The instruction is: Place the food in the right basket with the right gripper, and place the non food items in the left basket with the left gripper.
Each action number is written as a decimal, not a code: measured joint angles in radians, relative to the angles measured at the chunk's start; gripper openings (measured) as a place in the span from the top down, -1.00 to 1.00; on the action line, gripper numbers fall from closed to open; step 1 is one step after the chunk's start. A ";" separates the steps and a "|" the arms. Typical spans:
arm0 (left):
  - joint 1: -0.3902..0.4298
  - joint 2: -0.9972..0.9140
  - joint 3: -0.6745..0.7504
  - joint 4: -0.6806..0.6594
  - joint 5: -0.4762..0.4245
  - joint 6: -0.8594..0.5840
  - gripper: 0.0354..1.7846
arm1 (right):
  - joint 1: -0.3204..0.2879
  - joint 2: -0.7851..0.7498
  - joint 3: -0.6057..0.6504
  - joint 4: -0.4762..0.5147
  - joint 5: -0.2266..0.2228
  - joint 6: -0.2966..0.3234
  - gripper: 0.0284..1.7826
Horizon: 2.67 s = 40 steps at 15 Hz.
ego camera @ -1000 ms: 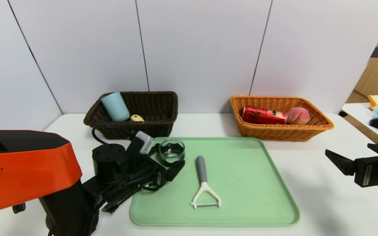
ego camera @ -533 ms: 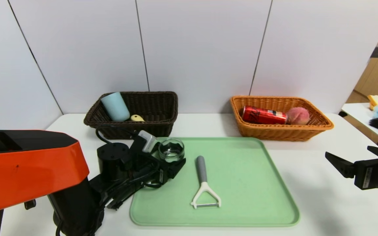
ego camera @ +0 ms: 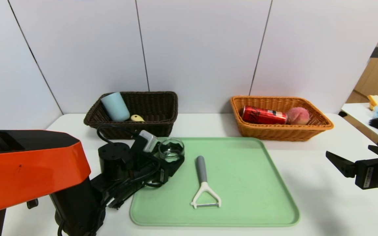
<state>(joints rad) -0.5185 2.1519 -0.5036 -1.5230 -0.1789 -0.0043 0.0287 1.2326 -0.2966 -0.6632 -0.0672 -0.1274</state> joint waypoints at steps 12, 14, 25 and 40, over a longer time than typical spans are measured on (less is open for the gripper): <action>-0.010 -0.108 0.072 0.005 -0.070 -0.016 -0.34 | 0.000 -0.013 0.004 0.000 0.001 -0.002 -0.90; -0.024 -0.169 0.104 0.003 -0.083 -0.012 -0.34 | 0.000 -0.013 0.004 0.000 0.001 -0.003 -0.90; 0.080 -0.499 -0.140 0.295 -0.089 -0.003 -0.34 | 0.000 -0.019 0.004 -0.001 0.007 -0.004 -0.90; 0.322 -0.313 -1.055 1.750 -0.069 0.283 -0.33 | 0.000 -0.037 0.030 -0.003 0.007 0.000 -0.90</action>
<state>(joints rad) -0.1962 1.8387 -1.5587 0.2270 -0.2477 0.2789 0.0287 1.1960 -0.2668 -0.6662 -0.0600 -0.1274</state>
